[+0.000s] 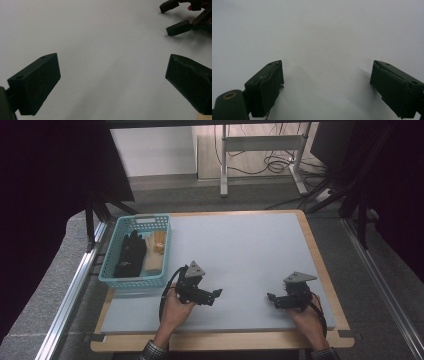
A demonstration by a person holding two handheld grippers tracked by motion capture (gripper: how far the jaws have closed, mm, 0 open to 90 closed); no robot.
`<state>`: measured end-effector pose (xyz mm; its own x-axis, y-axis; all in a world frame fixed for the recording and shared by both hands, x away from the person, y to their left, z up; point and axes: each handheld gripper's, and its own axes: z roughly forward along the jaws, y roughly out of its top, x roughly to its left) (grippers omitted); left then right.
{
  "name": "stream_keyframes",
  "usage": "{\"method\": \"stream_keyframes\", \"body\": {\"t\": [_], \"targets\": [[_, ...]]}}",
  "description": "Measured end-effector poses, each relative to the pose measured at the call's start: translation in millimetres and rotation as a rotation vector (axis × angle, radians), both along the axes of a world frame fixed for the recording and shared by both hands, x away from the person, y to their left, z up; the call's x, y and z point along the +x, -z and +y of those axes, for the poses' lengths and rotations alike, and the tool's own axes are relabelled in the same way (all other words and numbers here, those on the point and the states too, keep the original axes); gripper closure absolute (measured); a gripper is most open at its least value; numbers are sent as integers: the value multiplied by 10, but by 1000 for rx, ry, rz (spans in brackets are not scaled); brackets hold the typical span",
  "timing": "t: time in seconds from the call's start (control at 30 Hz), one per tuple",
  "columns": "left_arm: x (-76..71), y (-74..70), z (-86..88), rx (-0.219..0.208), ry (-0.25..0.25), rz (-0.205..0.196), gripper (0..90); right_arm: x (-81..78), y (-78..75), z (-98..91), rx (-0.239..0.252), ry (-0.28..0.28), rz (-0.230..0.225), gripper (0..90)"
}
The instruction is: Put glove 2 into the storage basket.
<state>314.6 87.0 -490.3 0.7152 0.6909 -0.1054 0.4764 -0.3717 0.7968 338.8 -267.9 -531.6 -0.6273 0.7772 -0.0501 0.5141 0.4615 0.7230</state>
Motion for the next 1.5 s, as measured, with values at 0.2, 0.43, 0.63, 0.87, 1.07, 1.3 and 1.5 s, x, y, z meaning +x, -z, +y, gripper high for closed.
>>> {"method": "stream_keyframes", "body": {"t": [0.2, 0.43, 0.63, 0.87, 1.07, 1.3, 1.5], "targets": [[-22, 55, -85, 7, 16, -2, 2, 0, 0, -1, 0, -1, -1, 110], [-36, 108, -148, 9, 28, 0, 2, 1, 1, 0, 0, -1, -1, 110], [-45, 188, -208, 26, 39, 5, 2, 1, 1, 0, 0, -1, 0, 109], [-47, 269, -269, 39, 51, 11, 1, 0, 0, 0, 1, 0, 0, 109], [-44, 343, -313, 43, 62, 21, 1, 0, 0, 0, 0, 0, 0, 110], [-37, 446, -349, 57, 69, 39, 1, 1, 0, 0, 0, -1, -1, 109], [-34, 511, -358, 67, 68, 53, 0, 1, 0, 0, 0, -1, -1, 110]]}}
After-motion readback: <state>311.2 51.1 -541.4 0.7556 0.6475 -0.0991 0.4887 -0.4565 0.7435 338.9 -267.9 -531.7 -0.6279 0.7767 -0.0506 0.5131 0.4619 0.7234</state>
